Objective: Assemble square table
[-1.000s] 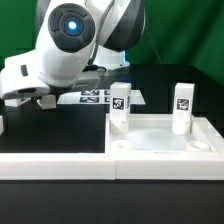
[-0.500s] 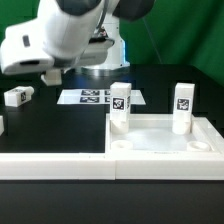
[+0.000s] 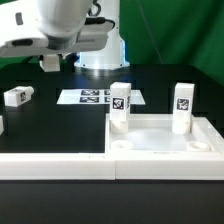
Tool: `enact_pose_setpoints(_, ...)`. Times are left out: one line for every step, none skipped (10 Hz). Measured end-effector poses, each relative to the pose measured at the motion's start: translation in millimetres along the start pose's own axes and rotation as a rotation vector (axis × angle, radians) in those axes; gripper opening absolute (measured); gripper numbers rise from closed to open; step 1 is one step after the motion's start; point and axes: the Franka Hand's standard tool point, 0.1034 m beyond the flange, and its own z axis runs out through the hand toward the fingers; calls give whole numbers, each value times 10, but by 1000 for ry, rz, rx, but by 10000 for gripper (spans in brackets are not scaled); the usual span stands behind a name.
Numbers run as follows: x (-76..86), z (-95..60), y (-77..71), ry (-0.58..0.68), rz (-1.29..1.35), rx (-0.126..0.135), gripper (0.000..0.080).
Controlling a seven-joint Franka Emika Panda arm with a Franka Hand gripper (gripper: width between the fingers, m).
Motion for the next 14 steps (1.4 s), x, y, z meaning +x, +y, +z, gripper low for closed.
enact_pose_setpoints(-6,-49,-2,77,-1,-5,288)
enact_pose_setpoints(18,-246,-77,124,33,7,288)
enact_pose_setpoints(140,-571,-129,204,54,7,288)
enact_pose_setpoints(203,-859,-194,271,102,6,288)
enact_pose_setpoints(234,-1153,-241,322,146,-9,288)
enact_pose_setpoints(259,-1279,-201,382,150,-20,288)
enact_pose_setpoints(290,-1284,-167,446,151,-30,288)
enact_pose_setpoints(300,-1304,-159,514,151,-41,288)
enact_pose_setpoints(292,-1304,-157,554,151,-45,288)
enact_pose_setpoints(333,-1356,-159,618,168,-54,288)
enact_pose_setpoints(390,-1465,-292,667,207,-49,288)
enact_pose_setpoints(521,-1654,-399,748,215,-66,288)
enact_pose_setpoints(650,-1790,-481,808,246,-67,288)
enact_pose_setpoints(810,-1998,-599,866,292,-50,288)
